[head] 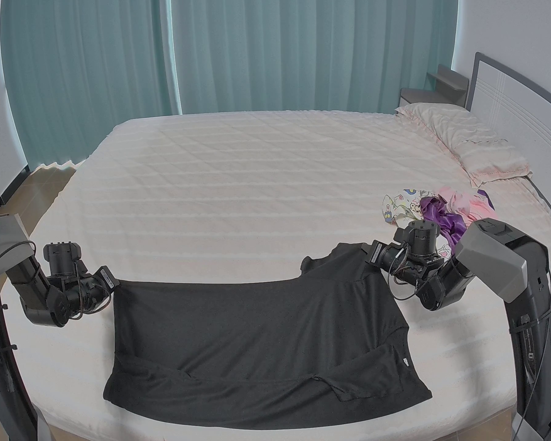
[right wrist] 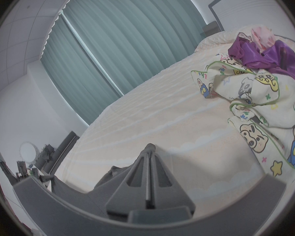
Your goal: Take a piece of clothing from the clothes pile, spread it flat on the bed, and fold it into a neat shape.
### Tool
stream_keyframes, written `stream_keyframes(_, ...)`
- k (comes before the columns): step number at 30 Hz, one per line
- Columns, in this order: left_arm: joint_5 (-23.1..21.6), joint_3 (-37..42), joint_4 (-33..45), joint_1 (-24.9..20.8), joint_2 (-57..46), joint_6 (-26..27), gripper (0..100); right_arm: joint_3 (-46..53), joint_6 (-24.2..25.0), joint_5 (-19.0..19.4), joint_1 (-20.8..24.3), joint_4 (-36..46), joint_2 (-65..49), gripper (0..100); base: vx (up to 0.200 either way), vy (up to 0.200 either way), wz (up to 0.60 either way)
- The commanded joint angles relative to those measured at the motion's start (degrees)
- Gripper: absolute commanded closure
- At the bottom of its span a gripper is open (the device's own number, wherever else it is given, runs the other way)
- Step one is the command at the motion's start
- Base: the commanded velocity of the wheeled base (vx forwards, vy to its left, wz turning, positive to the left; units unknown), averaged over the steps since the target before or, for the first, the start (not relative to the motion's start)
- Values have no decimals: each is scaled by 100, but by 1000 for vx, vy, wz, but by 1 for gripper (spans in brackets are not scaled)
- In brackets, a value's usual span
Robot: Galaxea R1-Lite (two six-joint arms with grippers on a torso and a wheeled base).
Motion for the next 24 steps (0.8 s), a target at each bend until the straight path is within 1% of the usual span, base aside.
stream_keyframes(1, 1, -21, 4, 47, 37, -2, 100, 65, -230, -7, 17, 0, 103, 100, 0, 0, 0)
stream_keyframes(3, 1, -56, 4, 56, 46, -2, 100, 3, -485, -95, 9, -17, 235, 100, 0, 0, 0)
stream_keyframes(6, 1, -56, 4, 65, 37, -11, 100, -120, -529, -314, 26, -88, 323, 100, 0, 0, 0)
stream_keyframes(8, 1, -56, 4, 73, 19, -11, 100, -146, -546, -341, 44, -105, 340, 100, 0, 0, 0)
stream_keyframes(14, 1, -56, 22, 144, -51, -2, 100, -85, -546, -358, 44, -360, 217, 100, 0, 0, 0)
stream_keyframes(16, -8, -30, 48, 144, -95, -11, 100, 82, -529, -341, 35, -395, 85, 100, 0, 0, 0)
stream_keyframes(21, -25, -48, 13, 126, -139, 6, 100, 486, -493, -139, 26, -378, -257, 100, 0, 0, 0)
stream_keyframes(24, -43, -21, 39, 135, -183, 15, 100, 645, -493, -121, 17, -386, -319, 100, 0, 0, 0)
